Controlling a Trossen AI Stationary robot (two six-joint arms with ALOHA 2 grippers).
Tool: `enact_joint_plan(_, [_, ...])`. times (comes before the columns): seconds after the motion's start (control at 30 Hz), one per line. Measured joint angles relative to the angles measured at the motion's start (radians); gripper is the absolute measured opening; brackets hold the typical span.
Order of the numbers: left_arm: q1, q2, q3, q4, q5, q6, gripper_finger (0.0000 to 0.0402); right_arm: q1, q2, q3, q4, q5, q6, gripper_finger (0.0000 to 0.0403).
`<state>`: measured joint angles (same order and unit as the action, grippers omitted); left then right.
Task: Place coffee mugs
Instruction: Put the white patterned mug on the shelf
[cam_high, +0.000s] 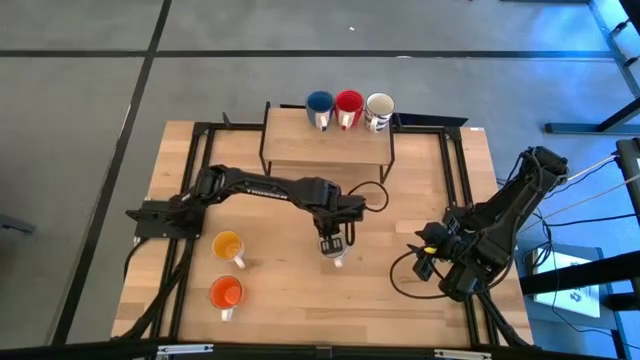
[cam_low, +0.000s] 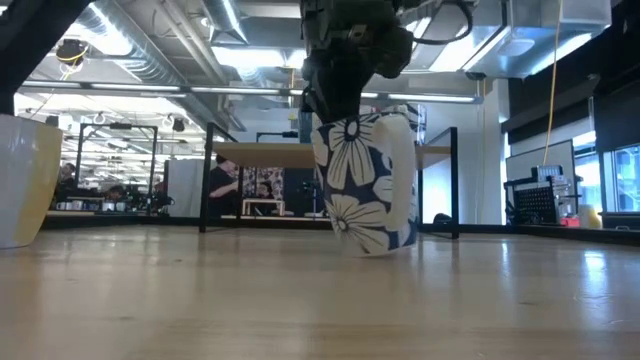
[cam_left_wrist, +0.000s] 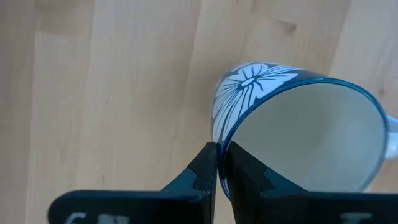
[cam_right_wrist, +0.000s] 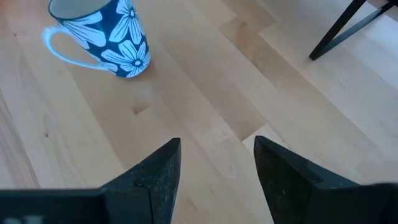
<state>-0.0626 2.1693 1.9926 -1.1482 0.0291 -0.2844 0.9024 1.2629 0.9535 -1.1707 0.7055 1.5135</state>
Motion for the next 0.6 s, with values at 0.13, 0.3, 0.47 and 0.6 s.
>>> enact_joint_plan(0.13, [0.006,-0.001,0.000,0.027,0.008,0.001,0.0024,0.000,0.000,0.000,0.000,0.000,0.000,0.0189])
enact_joint_plan(0.3, [0.011,-0.001,0.000,0.052,0.019,0.001,0.0026,0.000,0.000,0.000,0.001,0.000,0.000,0.0189])
enact_joint_plan(0.47, [0.010,-0.001,0.000,0.061,0.017,0.001,0.0055,0.000,0.000,0.000,0.002,0.001,0.000,0.0189])
enact_joint_plan(0.6, [0.014,-0.001,0.000,0.071,0.015,0.007,0.0099,0.000,0.000,0.000,0.002,0.001,0.000,0.0189])
